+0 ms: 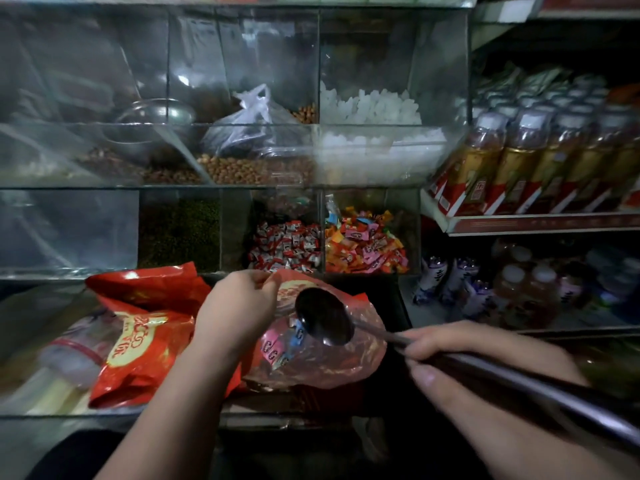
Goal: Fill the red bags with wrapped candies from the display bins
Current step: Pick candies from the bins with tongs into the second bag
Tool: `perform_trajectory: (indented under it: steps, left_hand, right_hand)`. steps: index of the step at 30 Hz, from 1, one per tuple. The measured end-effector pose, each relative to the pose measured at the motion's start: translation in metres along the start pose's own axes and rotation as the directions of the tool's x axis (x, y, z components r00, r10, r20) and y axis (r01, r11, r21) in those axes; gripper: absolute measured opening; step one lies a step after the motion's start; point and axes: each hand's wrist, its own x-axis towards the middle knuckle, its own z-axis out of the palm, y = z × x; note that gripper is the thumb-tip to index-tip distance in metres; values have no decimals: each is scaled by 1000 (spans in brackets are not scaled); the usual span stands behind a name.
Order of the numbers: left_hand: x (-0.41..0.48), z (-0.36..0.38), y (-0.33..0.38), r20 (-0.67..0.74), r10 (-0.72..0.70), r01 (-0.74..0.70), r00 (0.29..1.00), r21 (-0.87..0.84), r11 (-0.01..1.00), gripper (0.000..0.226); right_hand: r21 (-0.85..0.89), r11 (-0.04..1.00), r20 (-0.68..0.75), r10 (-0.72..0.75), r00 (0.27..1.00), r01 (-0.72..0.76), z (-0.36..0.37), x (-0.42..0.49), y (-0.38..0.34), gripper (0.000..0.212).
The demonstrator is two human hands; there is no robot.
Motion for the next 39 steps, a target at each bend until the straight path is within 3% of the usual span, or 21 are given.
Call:
perform_trajectory:
  steps: [2,4,7,11,15,20,25,30,34,39]
  left_hand:
    - [-7,1,0,18,24,-24,1000,-37,999,28]
    - [-12,3,-3,53,26,-24,998,-39,999,32]
    - [-14,1,-11,111,1,5,994,-47,999,33]
    - [-5,-7,-18,178,-23,40,984,-92,995,23]
    - [0,-15,-18,243,-11,44,970,-131,990,29]
    - [1,-18,-23,249,-9,56,968,-179,982,31]
    - [0,-13,-22,272,6,50,962,-198,979,28]
    - [3,-14,-18,214,-30,80,976,-226,971,28]
    - [0,-16,-14,287,-20,98,958,-258,961,28]
    - [-2,-13,-11,300,-14,101,954,-275,956,27]
  right_hand:
    - [-34,999,-51,-20,998,18,24,10,7,9]
    - [-205,978,120,-24,993,48,54,31,22,21]
    - [-441,885,384,37,923,148,84,80,46,39]
    - [-505,810,524,11,852,300,105,116,74,28]
    - [-454,857,499,16,867,245,113,132,98,37]
    - [-228,963,333,-60,941,142,115,123,109,20]
    - [-266,955,392,-19,920,133,119,127,105,25]
    - [-205,949,457,-124,881,240,97,121,102,32]
    - [-492,835,519,54,853,246,99,122,109,47]
    - [-338,940,343,171,924,-49,111,123,116,30]
